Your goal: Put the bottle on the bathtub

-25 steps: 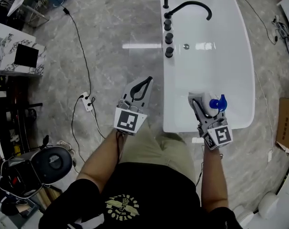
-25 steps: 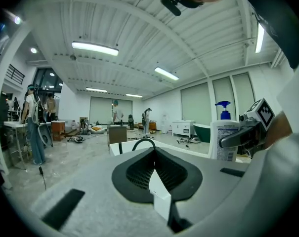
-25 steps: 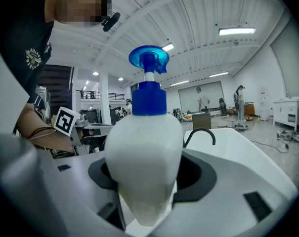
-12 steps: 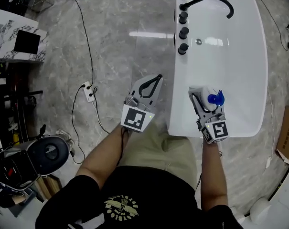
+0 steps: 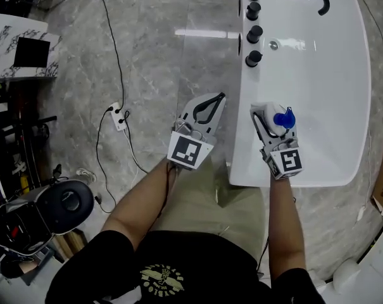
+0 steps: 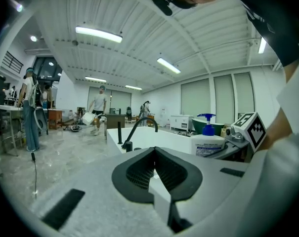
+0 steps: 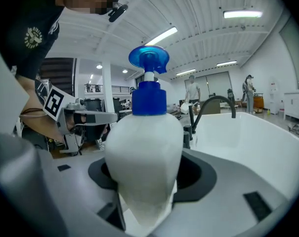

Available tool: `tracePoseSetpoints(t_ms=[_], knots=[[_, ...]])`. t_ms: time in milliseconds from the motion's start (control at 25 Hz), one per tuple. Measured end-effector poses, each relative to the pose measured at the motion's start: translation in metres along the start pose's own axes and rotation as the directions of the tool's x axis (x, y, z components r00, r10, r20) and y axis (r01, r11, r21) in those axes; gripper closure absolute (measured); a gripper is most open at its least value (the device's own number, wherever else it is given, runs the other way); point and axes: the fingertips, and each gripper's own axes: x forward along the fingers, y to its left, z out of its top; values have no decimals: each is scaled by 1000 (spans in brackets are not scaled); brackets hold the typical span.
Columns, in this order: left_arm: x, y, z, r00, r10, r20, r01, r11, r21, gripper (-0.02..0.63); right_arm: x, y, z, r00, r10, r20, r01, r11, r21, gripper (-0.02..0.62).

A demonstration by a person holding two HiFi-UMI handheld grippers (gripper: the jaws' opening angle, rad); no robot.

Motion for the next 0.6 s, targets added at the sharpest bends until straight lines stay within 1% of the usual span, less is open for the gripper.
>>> tracePoseSetpoints(t_ms=[200, 440, 520, 600], knots=[[9, 2, -27, 999, -12, -45, 12, 1000, -2, 597, 30, -8, -32, 999, -3, -43, 2, 999, -34, 330], [5, 7, -50, 997, -41, -67, 41, 999, 10, 597, 64, -3, -46, 999, 15, -47, -17, 998, -52, 331], [6, 10, -55, 997, -37, -72, 37, 999, 0, 597, 68, -2, -53, 999, 16, -48, -19, 998, -59, 330], [6, 15, -55, 997, -28, -75, 28, 1000, -4, 597, 71, -1, -55, 999, 16, -42, -20, 996, -84, 331]])
